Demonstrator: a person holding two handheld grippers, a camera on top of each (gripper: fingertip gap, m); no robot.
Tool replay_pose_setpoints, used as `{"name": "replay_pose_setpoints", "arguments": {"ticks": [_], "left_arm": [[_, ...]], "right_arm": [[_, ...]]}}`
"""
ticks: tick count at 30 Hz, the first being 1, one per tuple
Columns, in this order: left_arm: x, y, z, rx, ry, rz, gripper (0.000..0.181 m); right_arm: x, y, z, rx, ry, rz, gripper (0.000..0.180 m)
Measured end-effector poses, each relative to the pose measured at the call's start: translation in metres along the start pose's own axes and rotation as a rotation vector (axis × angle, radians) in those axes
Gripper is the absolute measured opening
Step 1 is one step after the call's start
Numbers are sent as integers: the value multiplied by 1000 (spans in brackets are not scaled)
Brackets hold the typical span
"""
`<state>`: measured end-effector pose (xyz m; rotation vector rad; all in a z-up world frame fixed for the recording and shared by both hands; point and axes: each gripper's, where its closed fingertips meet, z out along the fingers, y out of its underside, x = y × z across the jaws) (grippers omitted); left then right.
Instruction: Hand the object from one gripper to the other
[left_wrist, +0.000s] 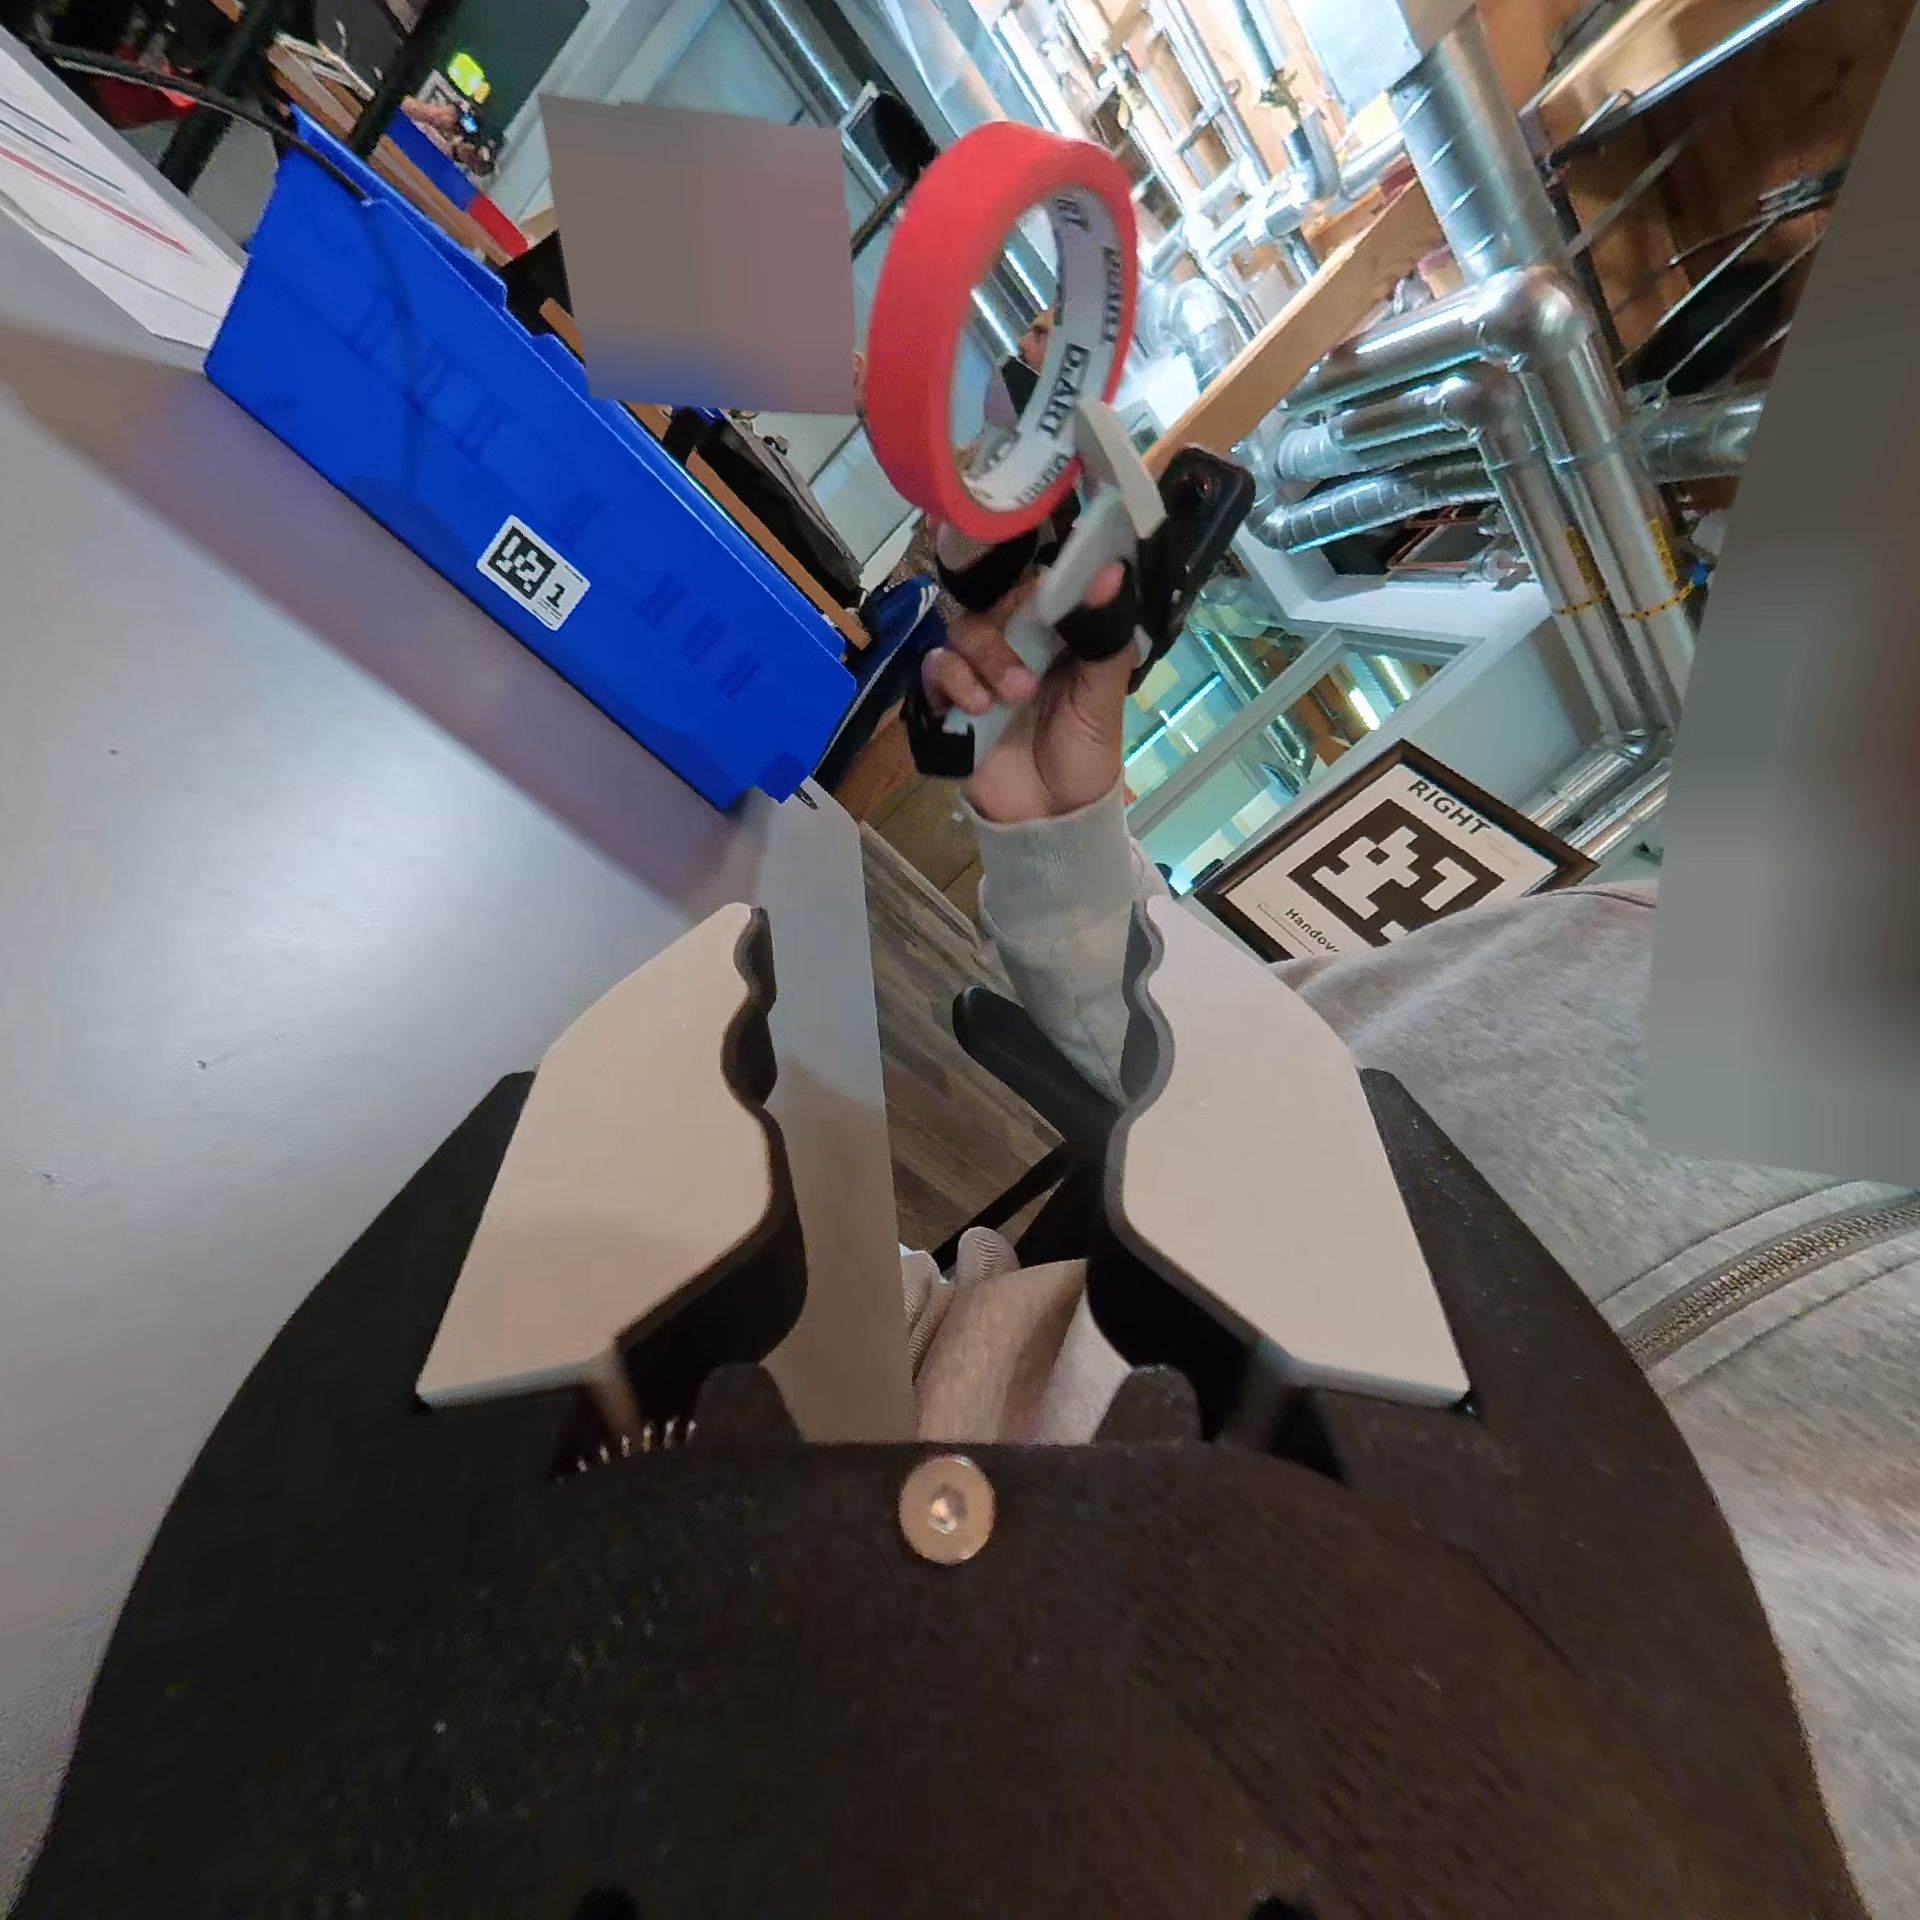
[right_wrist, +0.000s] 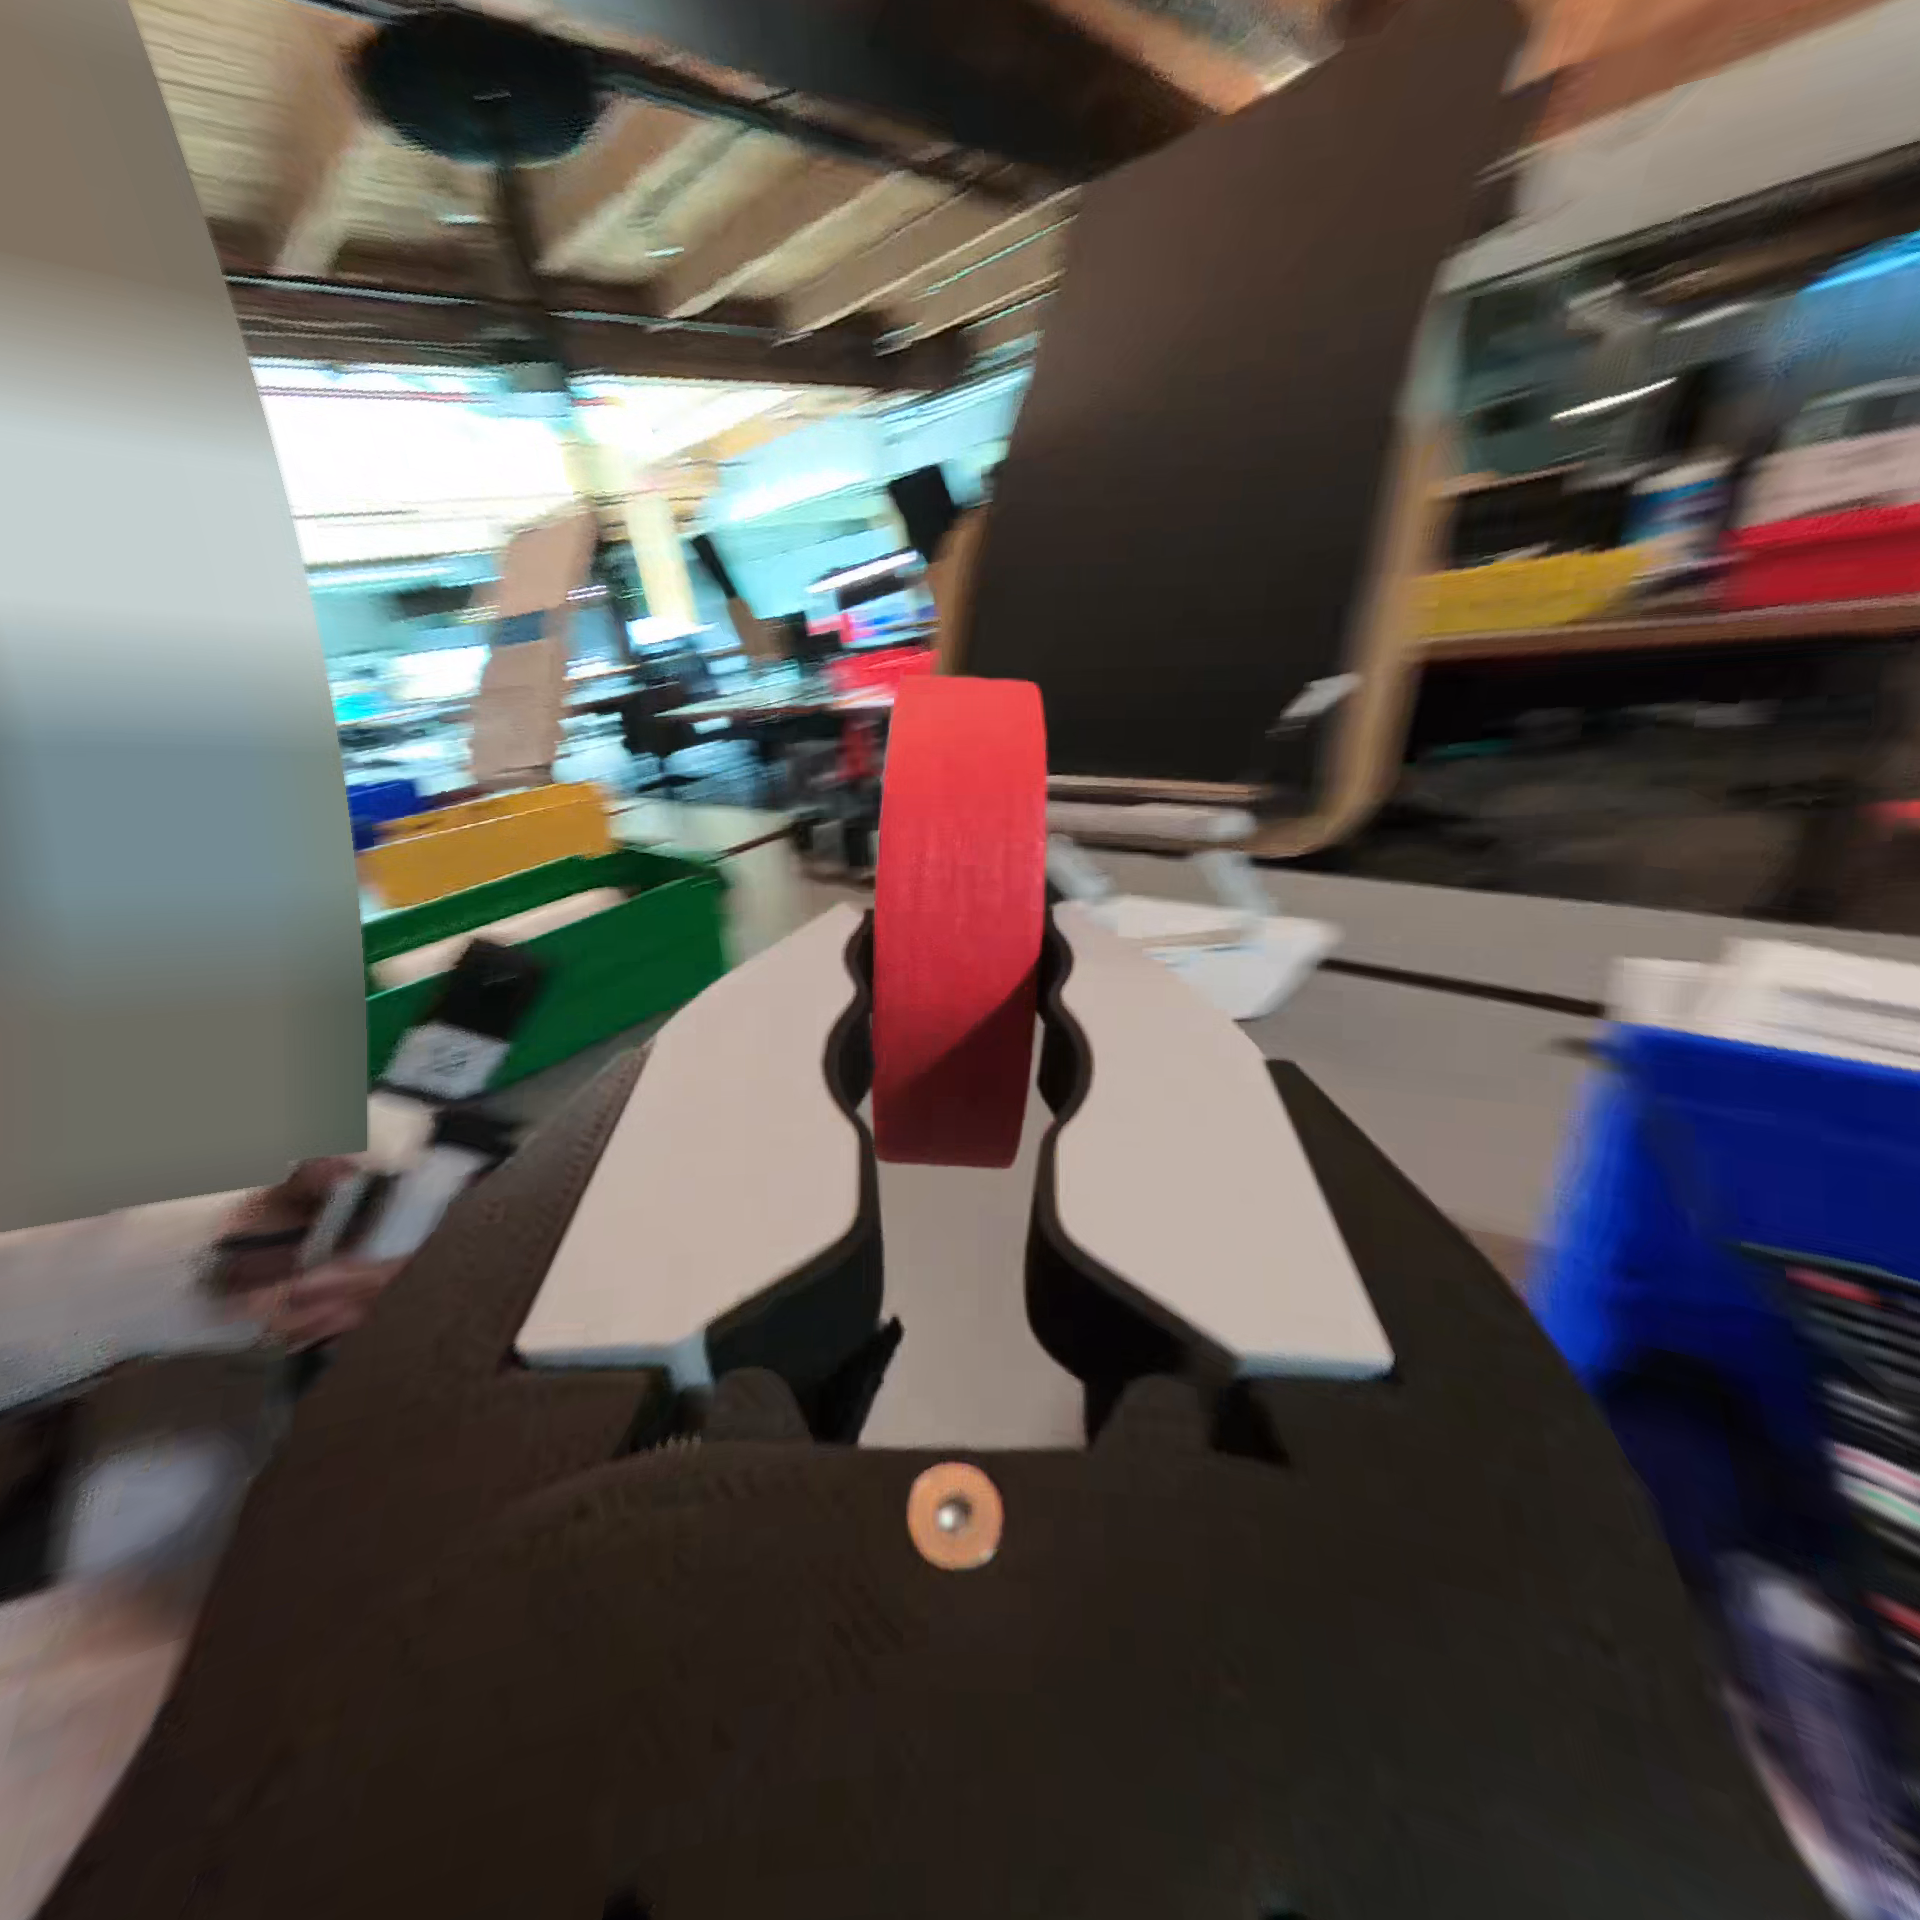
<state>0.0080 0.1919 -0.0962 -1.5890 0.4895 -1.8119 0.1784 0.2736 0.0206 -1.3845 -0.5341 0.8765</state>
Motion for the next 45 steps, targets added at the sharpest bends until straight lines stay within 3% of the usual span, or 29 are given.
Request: {"name": "replay_pose_setpoints", "arguments": {"ticks": [4, 7, 14, 16, 18, 22, 26, 29, 32, 35, 38, 41, 45], "left_arm": [[-1, 0, 0, 3, 6, -23, 62], [-2, 1, 1, 7, 10, -40, 60], [-6, 3, 3, 4, -5, -53, 58], [-7, 1, 1, 14, -13, -55, 58], [-9, -1, 0, 25, -17, -62, 57], [-11, -3, -2, 39, -22, -81, 57], [-14, -1, 0, 32, -31, -78, 56], [-15, 3, 2, 8, -45, -52, 56], [-15, 7, 5, -21, -61, -9, 55], [-16, 9, 4, -50, -92, 53, 52], [-16, 7, 2, -65, -125, 123, 36], [-15, 2, -3, -66, -160, 210, 13], [0, -47, -27, 46, -280, 413, 10]], "right_arm": [[87, -22, -61, 79, 382, -24, 29], [134, -3, -90, 35, 532, 55, 29], [166, 42, -97, -65, 529, 242, 29], [172, 49, -100, -108, 540, 264, 39], [182, 46, -106, -85, 583, 266, 69], [182, 19, -118, -26, 619, 152, 69], [129, -17, -88, 24, 474, -30, 53], [65, -11, -41, -45, 273, -115, 44], [0, 25, 3, -134, 57, -160, 37], [-49, 88, 31, -277, -124, -197, 35], [-78, 149, 41, -458, -248, -212, 31], [-112, 178, 44, -521, -398, -176, 31], [-127, 195, 43, -568, -470, -257, 31]]}}
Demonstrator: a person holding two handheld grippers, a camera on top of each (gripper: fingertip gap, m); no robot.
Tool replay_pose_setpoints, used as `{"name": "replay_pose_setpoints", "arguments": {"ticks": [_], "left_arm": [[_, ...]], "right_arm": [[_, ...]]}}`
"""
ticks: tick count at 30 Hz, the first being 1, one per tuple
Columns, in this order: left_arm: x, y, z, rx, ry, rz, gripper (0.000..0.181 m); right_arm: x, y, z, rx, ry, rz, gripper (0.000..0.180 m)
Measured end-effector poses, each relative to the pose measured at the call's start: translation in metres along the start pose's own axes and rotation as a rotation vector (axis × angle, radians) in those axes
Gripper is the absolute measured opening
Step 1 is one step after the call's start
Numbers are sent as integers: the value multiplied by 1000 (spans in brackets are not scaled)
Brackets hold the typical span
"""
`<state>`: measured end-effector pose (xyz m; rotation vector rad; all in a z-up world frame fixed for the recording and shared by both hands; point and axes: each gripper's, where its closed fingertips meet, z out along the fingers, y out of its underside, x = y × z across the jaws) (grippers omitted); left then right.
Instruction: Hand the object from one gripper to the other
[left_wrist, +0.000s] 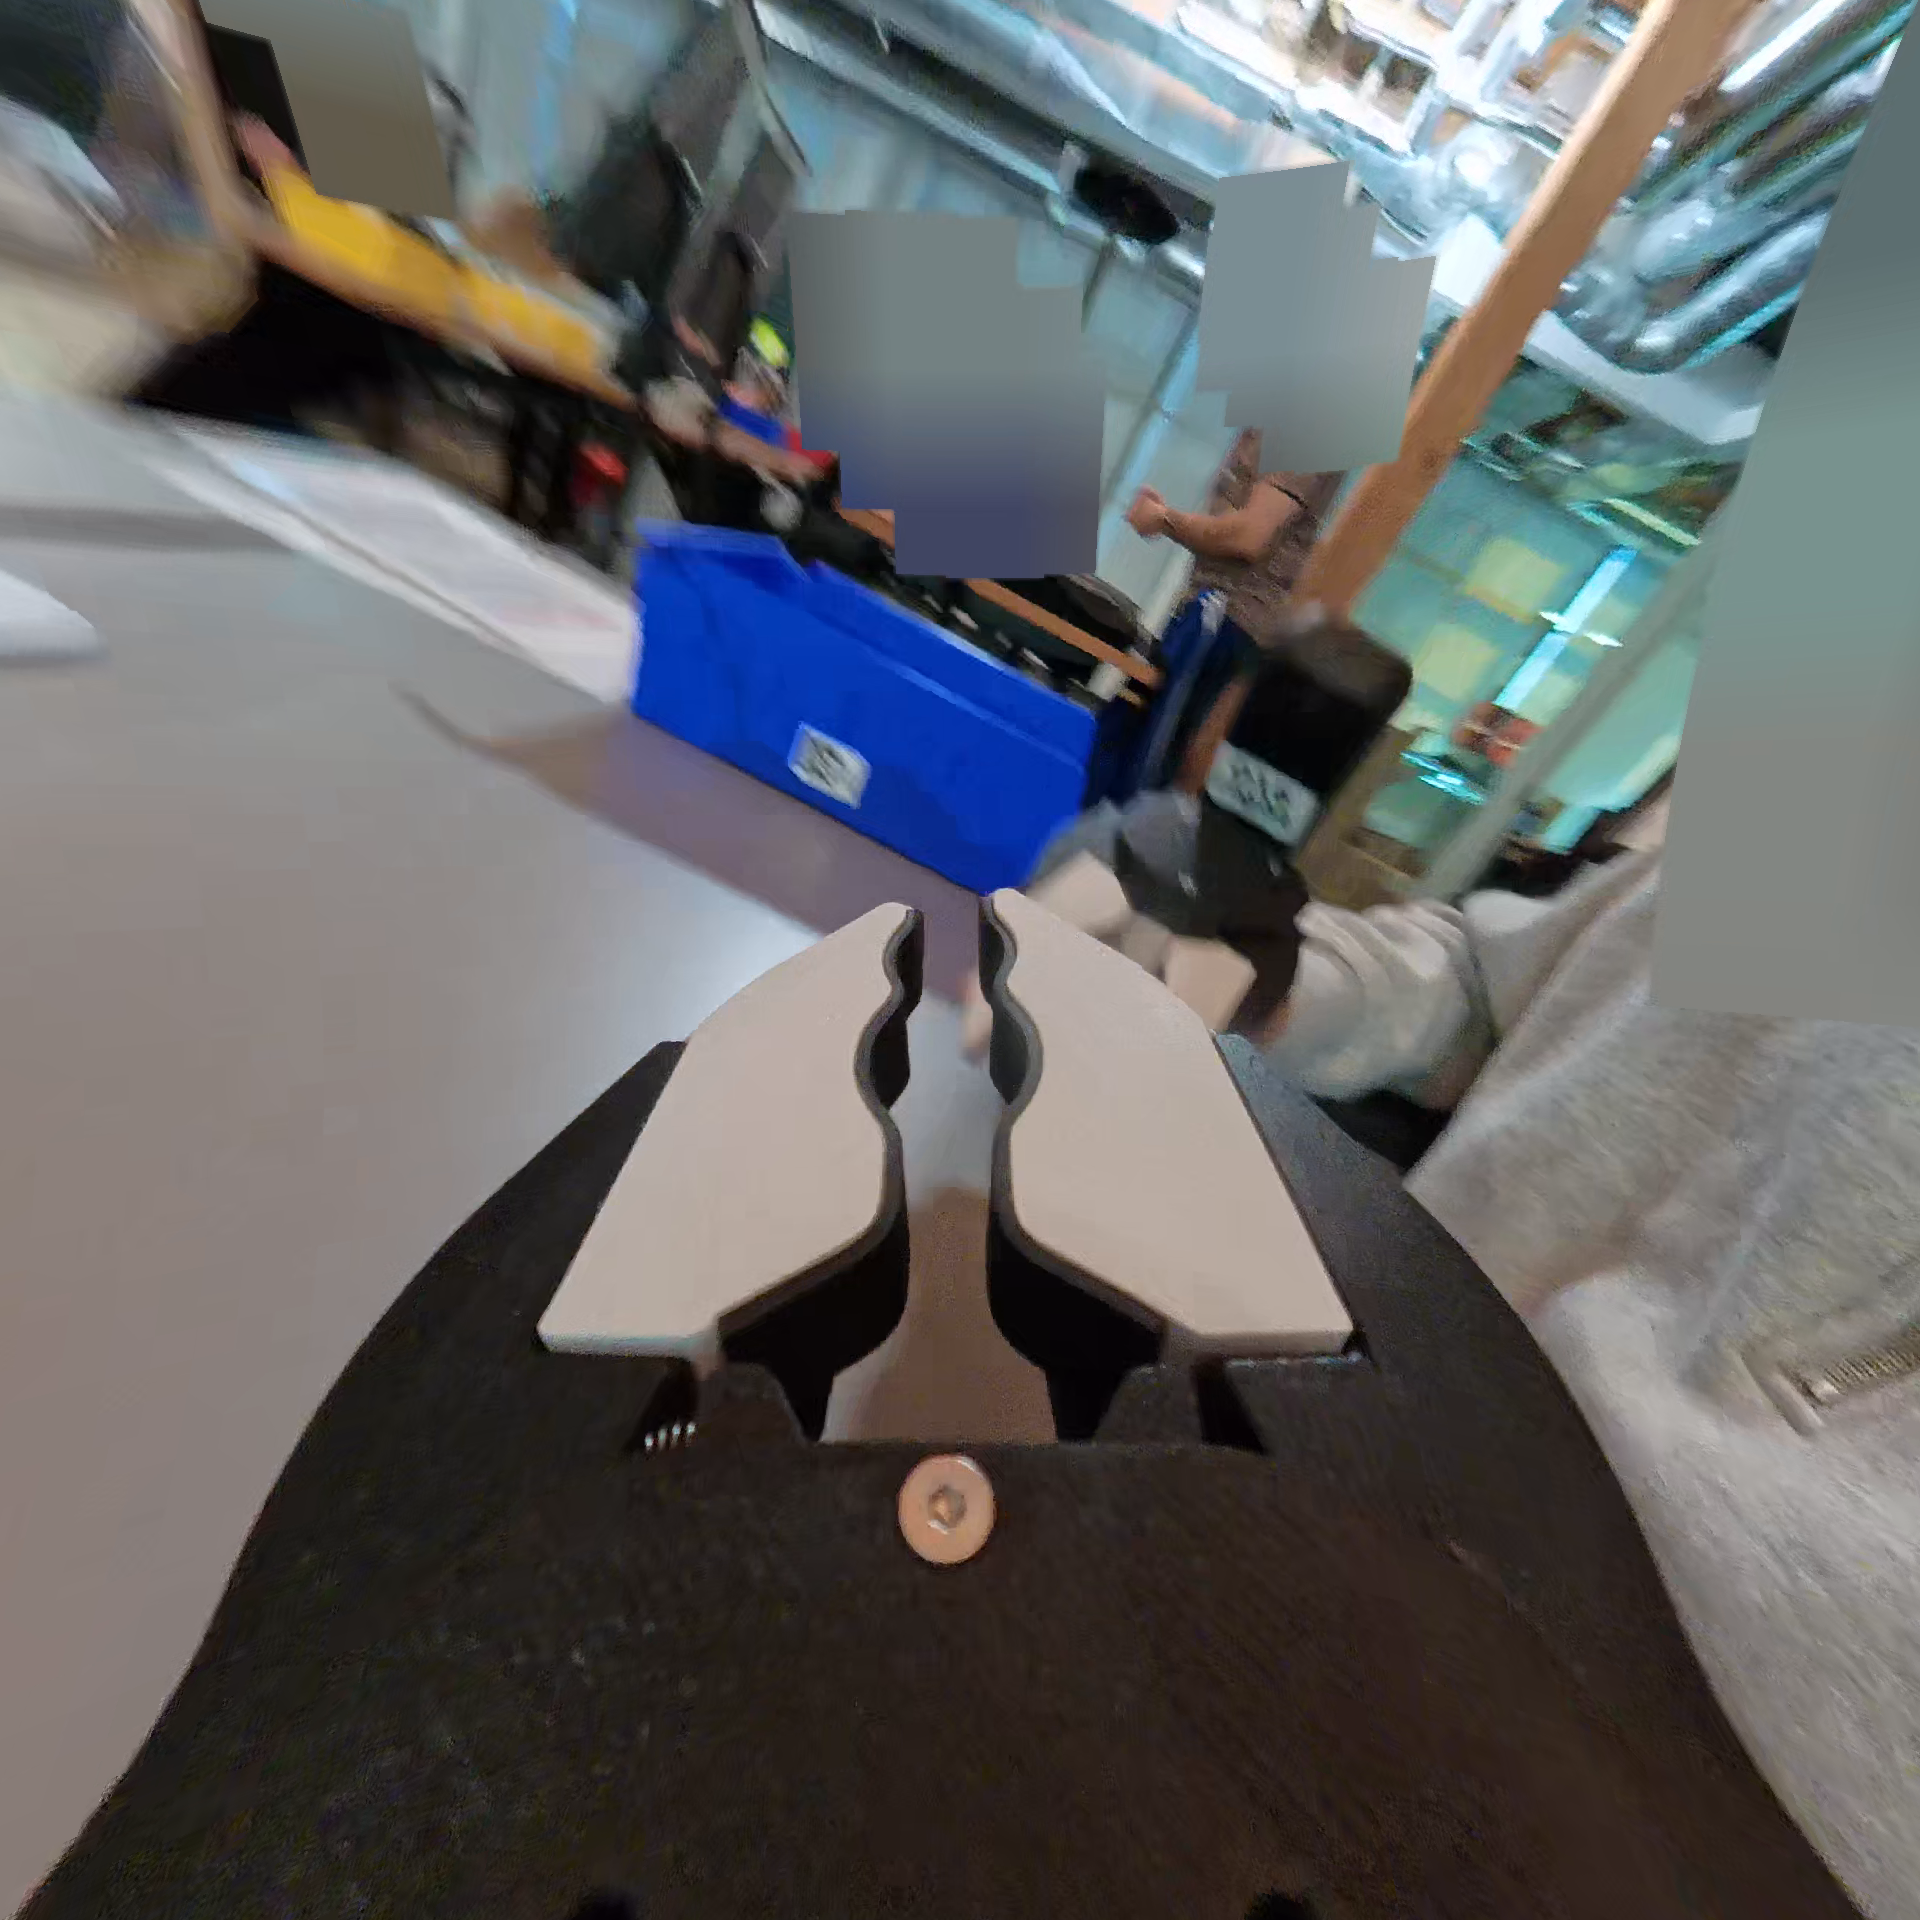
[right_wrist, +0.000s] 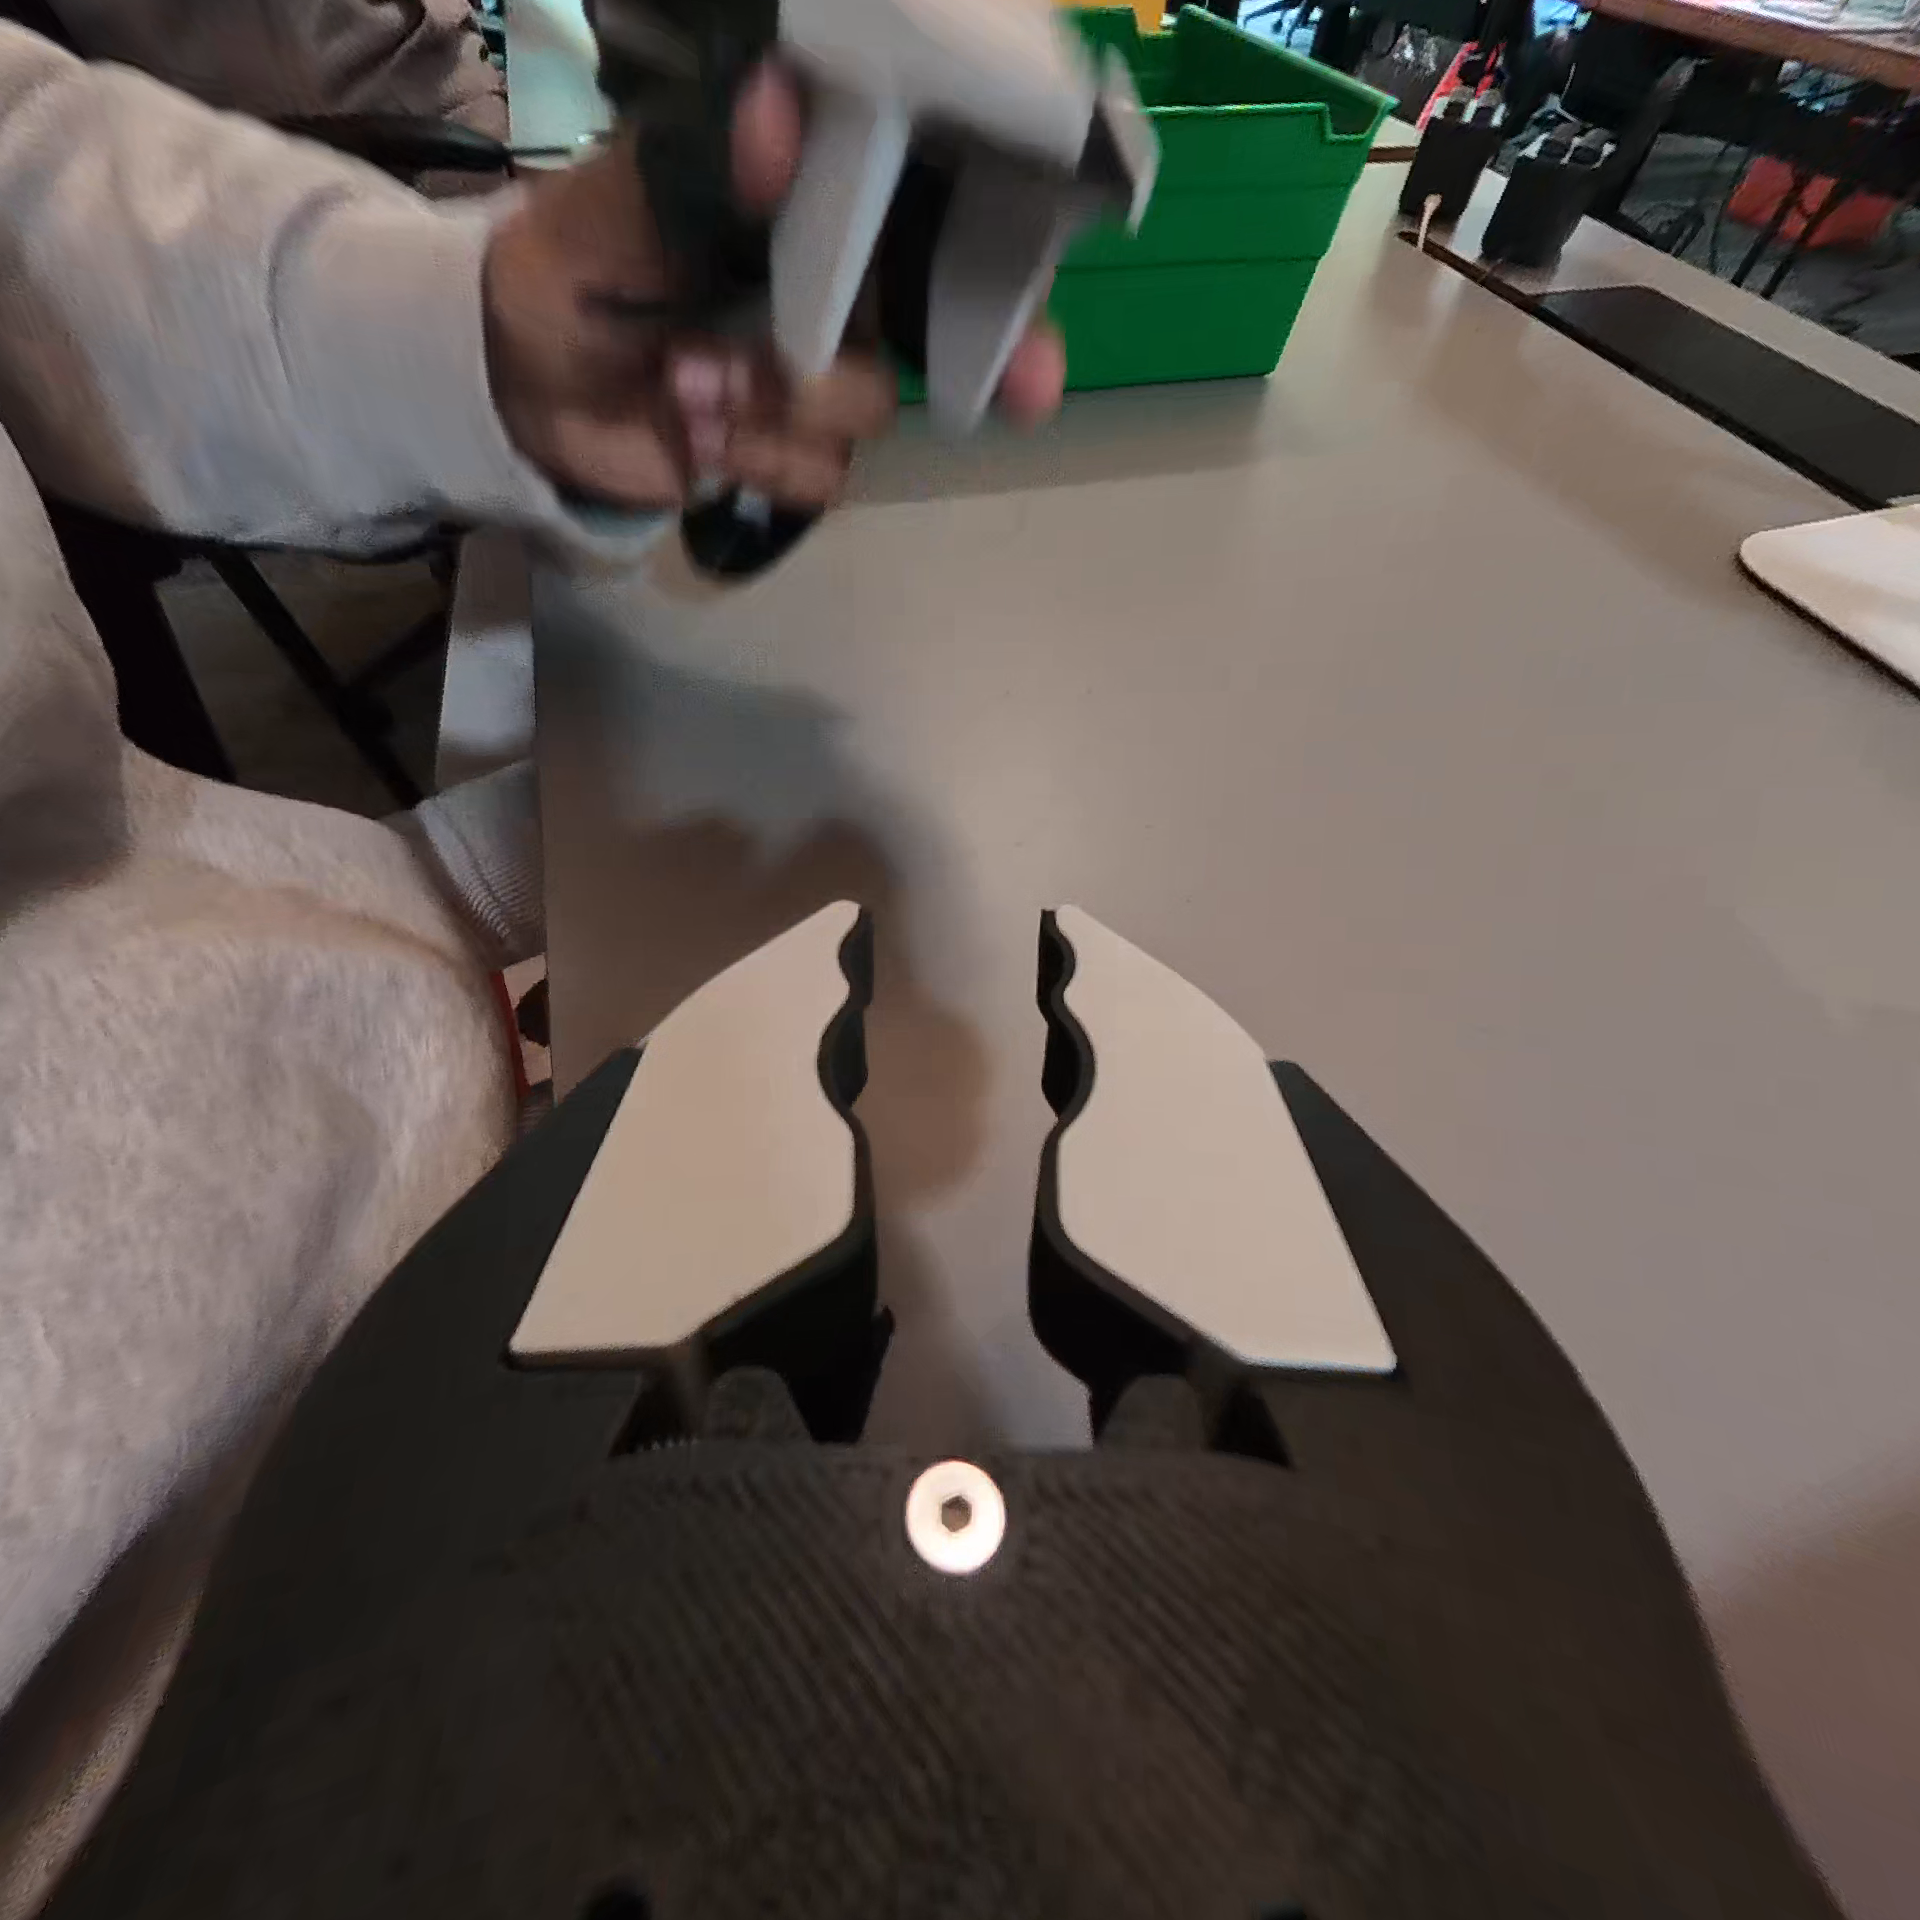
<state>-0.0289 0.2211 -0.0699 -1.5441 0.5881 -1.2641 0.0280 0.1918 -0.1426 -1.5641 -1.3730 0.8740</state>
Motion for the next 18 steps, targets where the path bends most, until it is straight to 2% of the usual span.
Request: {"name": "replay_pose_setpoints", "arguments": {"ticks": [2, 4, 6, 8, 10, 13, 15, 18], "left_arm": [[-9, -47, -28, 93, -124, 138, 14], [-26, -94, -69, 141, -316, 280, 14], [-48, -131, -121, 153, -539, 379, 17], [-75, -152, -175, 98, -741, 437, 21], [-116, -146, -228, -85, -961, 483, 29], [-187, -103, -314, -575, -1322, 498, 35], [-213, -75, -331, -746, -1350, 456, 39], [-233, -45, -322, -856, -1278, 419, 46]], "right_arm": [[0, 1, -1, -4, 6, -24, 31], [2, 1, -4, 6, 7, -21, 31], [4, -2, -8, 24, 4, 6, 31], [6, -5, -10, 50, -7, 45, 31], [7, -8, -12, 75, -25, 94, 30], [8, -13, -13, 110, -48, 164, 30], [9, -17, -14, 133, -56, 199, 30], [12, -21, -16, 149, -47, 215, 30]]}}
